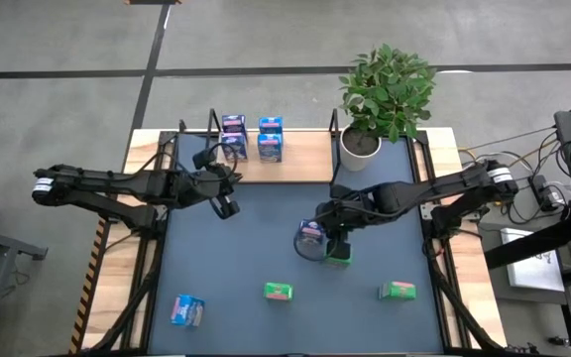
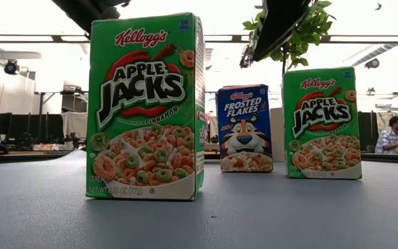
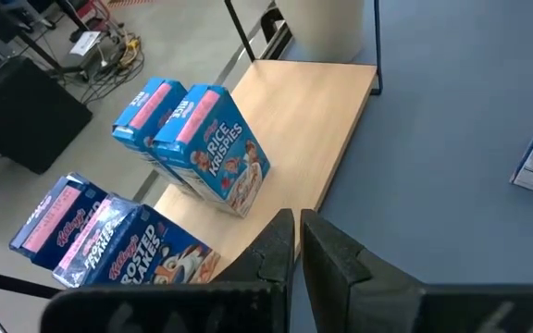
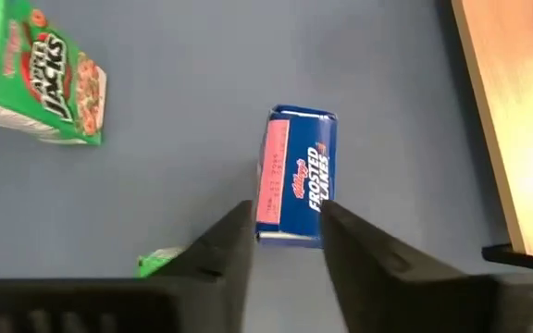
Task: Stack cereal on shelf
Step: Put the blue cereal box on the shelf aligned with the other blue cereal boxes
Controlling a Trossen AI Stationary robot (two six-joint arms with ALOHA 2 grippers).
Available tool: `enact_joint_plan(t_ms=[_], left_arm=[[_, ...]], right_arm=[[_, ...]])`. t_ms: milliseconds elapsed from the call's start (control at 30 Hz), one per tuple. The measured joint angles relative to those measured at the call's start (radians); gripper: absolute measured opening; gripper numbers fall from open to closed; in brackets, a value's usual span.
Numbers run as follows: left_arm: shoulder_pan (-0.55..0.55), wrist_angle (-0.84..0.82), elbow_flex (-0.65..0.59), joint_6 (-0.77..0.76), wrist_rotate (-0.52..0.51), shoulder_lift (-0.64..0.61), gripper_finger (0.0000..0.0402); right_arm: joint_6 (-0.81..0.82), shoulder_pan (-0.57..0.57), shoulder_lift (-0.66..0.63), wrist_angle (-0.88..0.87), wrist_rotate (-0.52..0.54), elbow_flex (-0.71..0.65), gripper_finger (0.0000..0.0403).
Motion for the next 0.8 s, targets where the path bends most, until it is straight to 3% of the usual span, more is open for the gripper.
enact_joint_plan(t_ms=[233,400,567,800], left_arm=[[0.000,0.000,-0.002,0.003,0.000,0.003,0.0006],[0.000,0.000,-0.002,0.007,0.000,0.003,0.0006],[0.000,0.000,0.000,0.013,0.000,0.003,0.0006],[-0.001,0.005,0.000,0.014,0.000,-0.004,0.0006]], right_arm=[[0.004,0.000,0.070,0.004,0.051,-0.011,0.0235],[0.004,0.000,0.128,0.003,0.056,-0.012,0.0285],[-0.017,-0.003,0.184,0.001,0.103,-0.011,0.0281],[-0.031,-0.002,0.195,0.002,0.096,-0.006,0.0205]])
